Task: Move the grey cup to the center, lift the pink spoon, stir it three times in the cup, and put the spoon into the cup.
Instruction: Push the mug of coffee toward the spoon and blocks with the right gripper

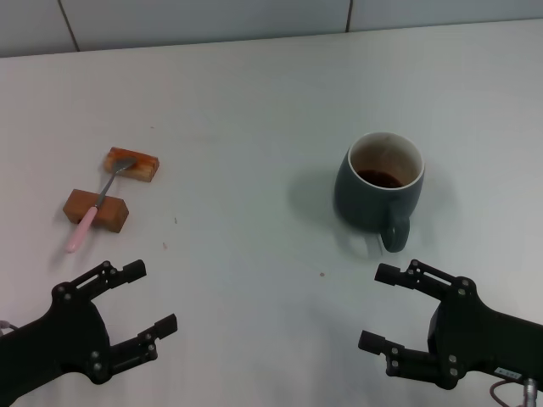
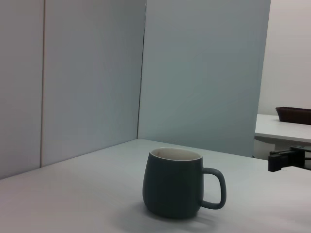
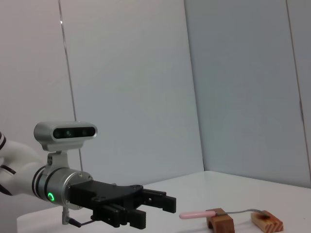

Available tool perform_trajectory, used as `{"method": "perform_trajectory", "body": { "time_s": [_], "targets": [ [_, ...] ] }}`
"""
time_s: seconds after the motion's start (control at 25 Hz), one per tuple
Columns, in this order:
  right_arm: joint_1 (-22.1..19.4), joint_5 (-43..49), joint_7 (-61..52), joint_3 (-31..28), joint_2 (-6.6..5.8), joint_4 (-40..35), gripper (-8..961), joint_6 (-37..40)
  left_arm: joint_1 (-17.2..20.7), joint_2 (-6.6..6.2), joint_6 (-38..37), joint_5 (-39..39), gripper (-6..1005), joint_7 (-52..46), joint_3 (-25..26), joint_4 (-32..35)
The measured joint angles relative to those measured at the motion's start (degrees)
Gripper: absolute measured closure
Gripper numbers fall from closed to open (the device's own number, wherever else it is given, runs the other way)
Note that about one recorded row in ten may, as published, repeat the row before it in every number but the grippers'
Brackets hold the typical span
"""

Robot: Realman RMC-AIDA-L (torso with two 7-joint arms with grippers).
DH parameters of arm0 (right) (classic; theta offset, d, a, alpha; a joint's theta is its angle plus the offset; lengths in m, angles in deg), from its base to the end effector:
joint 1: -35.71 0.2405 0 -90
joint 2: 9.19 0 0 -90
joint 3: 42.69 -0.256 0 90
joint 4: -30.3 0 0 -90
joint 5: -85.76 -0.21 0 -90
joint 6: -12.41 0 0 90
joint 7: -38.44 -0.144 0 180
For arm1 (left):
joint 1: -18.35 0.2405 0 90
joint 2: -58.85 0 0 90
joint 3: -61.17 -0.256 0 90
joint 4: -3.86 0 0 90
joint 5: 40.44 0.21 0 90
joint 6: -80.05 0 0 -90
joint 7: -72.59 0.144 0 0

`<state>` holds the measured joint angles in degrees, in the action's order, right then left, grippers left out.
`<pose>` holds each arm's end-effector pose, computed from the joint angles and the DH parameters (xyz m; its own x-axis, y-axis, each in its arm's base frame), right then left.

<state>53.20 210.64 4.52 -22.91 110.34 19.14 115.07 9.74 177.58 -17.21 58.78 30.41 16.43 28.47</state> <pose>0.3046 0.1940 -0.0498 0.6901 -0.0901 -0.7180 -0.3312 -0.9215 -0.2026 -0.3330 0.1938 -0.0212 0.7588 0.1167 0.6407 0.3925 -0.8670 -0.3069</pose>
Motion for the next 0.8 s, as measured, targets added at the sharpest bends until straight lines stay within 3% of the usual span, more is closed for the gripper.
{"method": "perform_trajectory", "body": {
  "time_s": [0.4, 0.64, 0.8],
  "targets": [
    [0.0, -0.27, 0.21, -0.25, 0.01, 0.08, 140, 0.1, 0.0, 0.0, -0.04, 0.0, 199, 0.0, -0.1, 0.0],
    [-3.27, -10.39, 1.9, -4.23, -0.18, 0.8, 153, 2.49, 0.0, 0.0, -0.05, -0.01, 198, 0.0, 0.0, 0.0],
    [-7.72, -22.34, 8.81, -13.03, -0.15, 5.45, 307, 2.58, 0.0, 0.0, -0.05, 0.0, 198, 0.0, -0.02, 0.0]
  ]
}}
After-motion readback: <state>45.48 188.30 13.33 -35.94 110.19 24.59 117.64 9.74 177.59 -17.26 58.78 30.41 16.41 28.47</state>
